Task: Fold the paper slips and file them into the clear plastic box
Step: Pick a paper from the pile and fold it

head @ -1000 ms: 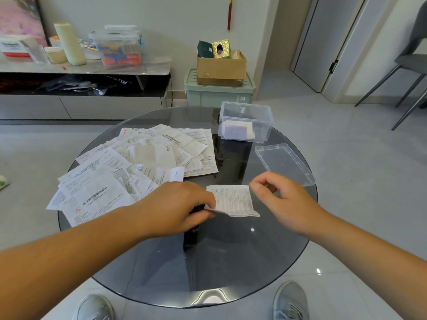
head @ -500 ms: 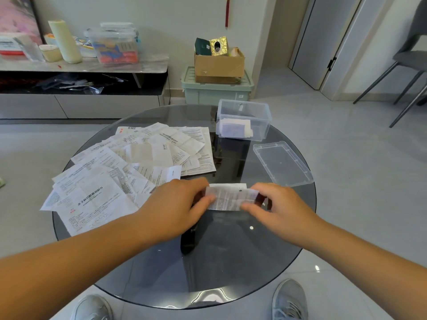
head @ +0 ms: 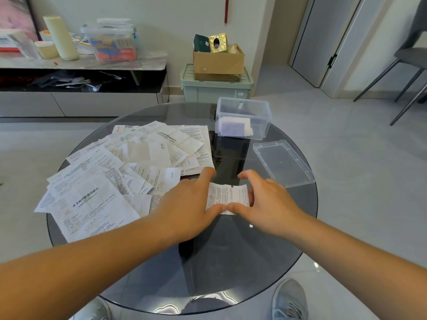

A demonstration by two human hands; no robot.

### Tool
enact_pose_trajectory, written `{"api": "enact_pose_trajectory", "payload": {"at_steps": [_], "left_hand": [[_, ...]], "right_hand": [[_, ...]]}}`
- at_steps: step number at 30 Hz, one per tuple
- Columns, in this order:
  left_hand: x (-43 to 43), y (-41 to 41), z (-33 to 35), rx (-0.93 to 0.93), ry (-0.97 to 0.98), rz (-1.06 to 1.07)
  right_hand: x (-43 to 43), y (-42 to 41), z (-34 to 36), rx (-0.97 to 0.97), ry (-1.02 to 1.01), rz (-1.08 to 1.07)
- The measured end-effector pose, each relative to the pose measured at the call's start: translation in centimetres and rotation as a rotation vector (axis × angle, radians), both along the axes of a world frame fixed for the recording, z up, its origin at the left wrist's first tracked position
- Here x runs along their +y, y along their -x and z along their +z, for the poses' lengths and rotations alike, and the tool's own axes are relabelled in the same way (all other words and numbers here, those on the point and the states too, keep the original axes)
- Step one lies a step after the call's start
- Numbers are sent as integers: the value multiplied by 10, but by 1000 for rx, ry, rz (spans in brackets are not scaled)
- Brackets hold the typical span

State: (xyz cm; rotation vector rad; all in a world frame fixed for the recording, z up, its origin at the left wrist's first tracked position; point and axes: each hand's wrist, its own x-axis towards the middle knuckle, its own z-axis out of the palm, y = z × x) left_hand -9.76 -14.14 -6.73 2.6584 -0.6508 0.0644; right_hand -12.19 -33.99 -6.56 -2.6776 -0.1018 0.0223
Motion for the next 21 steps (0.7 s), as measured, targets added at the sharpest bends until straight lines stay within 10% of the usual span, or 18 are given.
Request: {"api": "enact_pose_trajectory", "payload": {"at_steps": [21], "left_hand": [[18,6,12,191,-151,-173]], "right_hand": [[-31,3,15,96,198,208]]}}
